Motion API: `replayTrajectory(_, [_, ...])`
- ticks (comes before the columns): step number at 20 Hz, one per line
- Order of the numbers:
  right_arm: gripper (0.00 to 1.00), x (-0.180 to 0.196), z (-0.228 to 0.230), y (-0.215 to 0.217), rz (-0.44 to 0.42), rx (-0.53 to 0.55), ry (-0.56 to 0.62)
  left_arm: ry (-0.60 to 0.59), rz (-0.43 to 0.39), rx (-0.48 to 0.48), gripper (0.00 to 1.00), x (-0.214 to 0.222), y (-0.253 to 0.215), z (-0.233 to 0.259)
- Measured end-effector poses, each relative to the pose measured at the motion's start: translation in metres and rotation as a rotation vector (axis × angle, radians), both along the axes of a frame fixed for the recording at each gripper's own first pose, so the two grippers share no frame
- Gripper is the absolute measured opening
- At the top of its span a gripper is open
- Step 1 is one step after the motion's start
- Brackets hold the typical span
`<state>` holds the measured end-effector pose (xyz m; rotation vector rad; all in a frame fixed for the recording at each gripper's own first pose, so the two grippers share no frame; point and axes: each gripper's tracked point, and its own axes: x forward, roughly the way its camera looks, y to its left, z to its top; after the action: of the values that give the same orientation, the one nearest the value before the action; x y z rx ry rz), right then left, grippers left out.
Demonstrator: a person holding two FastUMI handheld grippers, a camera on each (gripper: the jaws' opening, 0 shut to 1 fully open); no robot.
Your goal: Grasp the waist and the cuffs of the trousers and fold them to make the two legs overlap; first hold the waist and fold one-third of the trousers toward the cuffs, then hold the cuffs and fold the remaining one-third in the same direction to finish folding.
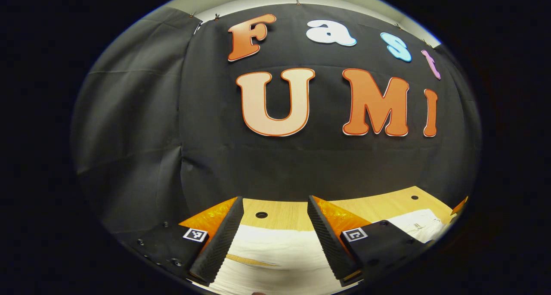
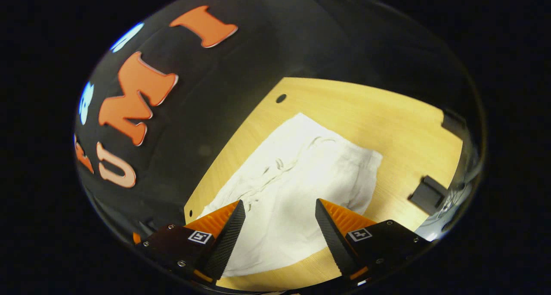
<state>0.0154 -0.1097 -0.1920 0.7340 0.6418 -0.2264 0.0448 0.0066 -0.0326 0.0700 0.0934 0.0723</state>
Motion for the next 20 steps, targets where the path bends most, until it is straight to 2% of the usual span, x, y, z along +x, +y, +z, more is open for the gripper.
replayTrajectory(5, [0.99,-0.023,-0.049,-0.028,-0.134,0.144,0.113,0.015,0.029,0.006,0.98,-0.006,0.011,-0.007])
replayTrajectory(12, [0.98,-0.033,-0.092,-0.047,-0.24,0.238,0.231,0.024,0.073,-0.006,0.98,-0.011,0.024,-0.015])
replayTrajectory(20, [0.99,-0.022,-0.107,-0.049,-0.263,0.268,0.28,0.042,0.109,-0.012,0.98,-0.008,0.034,-0.022])
